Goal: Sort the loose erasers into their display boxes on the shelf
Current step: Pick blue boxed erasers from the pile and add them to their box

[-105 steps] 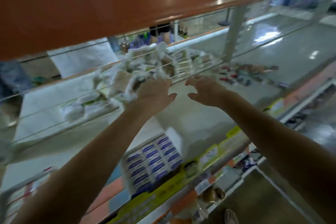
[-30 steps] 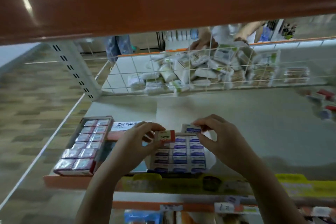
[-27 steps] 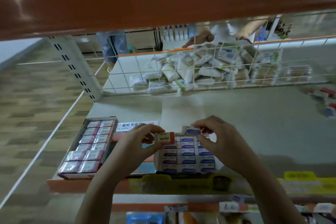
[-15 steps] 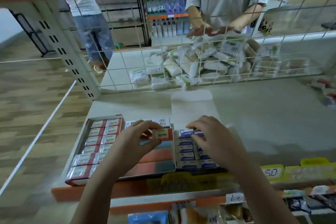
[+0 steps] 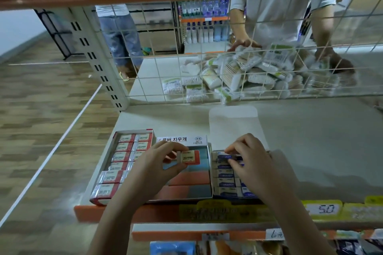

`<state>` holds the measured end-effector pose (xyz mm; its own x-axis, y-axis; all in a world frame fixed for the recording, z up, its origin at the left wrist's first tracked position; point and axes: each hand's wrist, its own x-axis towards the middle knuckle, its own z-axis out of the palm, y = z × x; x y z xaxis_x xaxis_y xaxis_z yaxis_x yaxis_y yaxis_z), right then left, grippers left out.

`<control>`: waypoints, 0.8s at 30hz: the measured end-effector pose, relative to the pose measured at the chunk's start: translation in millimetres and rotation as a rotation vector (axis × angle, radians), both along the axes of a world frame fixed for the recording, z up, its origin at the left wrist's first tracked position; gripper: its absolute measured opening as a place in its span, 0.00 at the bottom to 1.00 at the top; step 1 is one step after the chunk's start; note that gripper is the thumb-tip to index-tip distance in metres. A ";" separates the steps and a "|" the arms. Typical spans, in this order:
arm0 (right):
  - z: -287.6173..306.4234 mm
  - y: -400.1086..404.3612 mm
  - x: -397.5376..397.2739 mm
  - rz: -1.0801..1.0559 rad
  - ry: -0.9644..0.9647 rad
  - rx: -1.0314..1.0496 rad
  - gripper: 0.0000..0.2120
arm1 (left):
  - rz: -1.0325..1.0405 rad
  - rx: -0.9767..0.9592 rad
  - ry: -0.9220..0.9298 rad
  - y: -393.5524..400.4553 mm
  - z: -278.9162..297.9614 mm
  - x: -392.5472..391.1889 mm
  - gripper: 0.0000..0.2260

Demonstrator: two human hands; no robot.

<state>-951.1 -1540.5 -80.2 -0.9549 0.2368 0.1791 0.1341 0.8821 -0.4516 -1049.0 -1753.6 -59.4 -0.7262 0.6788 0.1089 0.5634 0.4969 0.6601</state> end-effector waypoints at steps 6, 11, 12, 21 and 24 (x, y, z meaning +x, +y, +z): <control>5.3 3.2 -2.1 0.045 -0.079 0.008 0.10 | 0.048 0.002 -0.008 -12.5 -2.1 -1.5 0.13; 27.5 -3.4 -10.1 0.083 -0.049 0.016 0.13 | 0.124 0.007 0.002 -39.7 2.6 -9.1 0.16; 32.3 -7.7 -13.3 0.103 -0.038 0.020 0.13 | 0.146 0.013 0.001 -45.0 2.3 -12.0 0.17; 39.7 -75.0 -41.6 0.333 -0.018 0.030 0.12 | 0.184 -0.167 -0.037 -91.1 2.1 -44.9 0.16; 34.3 -84.6 -43.7 0.367 -0.068 0.041 0.12 | 0.161 -0.235 -0.060 -92.0 4.1 -50.0 0.12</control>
<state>-994.8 -1625.1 -45.9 -0.9850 -0.1293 0.1145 -0.1657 0.8943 -0.4157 -1099.0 -1845.6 -55.3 -0.8269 0.5560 -0.0845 0.4283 0.7200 0.5461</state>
